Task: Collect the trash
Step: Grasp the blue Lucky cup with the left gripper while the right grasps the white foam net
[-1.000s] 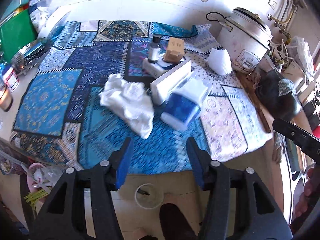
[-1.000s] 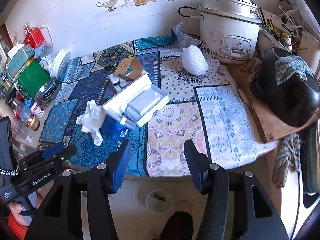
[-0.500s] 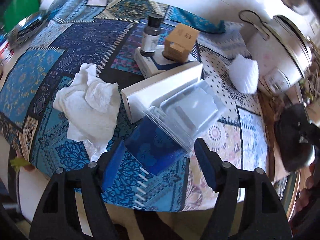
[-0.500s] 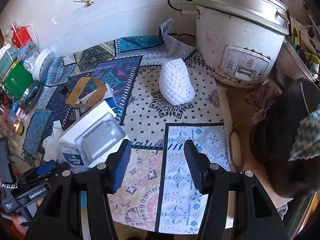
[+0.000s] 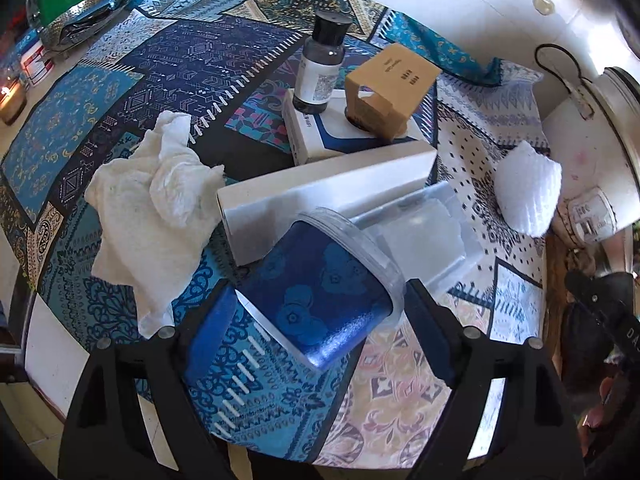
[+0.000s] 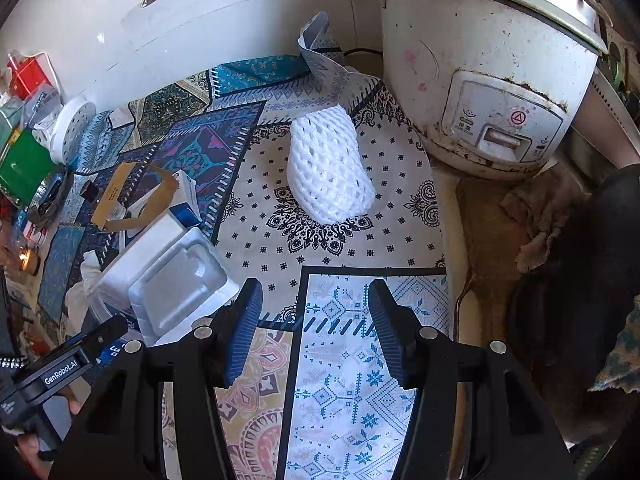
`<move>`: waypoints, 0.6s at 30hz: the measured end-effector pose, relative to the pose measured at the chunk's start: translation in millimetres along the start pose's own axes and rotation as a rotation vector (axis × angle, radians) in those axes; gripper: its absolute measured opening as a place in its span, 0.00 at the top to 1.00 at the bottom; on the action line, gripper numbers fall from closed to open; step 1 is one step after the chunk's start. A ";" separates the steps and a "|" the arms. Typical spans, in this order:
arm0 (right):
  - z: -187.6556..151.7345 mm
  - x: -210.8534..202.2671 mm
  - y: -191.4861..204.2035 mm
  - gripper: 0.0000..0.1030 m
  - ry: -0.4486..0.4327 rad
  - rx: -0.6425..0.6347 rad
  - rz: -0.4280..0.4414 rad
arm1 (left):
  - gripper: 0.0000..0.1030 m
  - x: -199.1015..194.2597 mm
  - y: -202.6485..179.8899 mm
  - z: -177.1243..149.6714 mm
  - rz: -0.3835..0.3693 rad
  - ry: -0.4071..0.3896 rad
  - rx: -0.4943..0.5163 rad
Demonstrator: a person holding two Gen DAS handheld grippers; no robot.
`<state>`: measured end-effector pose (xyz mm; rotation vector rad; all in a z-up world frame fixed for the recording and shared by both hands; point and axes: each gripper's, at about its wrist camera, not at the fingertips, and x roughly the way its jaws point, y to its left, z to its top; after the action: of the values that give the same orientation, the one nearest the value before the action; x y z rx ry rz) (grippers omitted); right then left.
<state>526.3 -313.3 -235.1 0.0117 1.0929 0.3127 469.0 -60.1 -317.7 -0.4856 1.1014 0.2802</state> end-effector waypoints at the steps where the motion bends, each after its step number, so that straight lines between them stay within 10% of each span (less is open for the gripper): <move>1: 2.9 2.4 -1.6 0.50 0.001 -0.004 -0.001 | 0.19 3.3 -1.6 1.5 0.007 0.004 0.003; 18: 71.0 74.7 -11.7 0.49 0.049 -0.038 0.037 | 0.49 22.9 5.2 7.0 0.109 0.033 0.063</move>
<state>622.6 -295.1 -269.1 -0.0101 1.1360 0.3685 482.0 -52.5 -337.0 -0.3760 1.1671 0.3333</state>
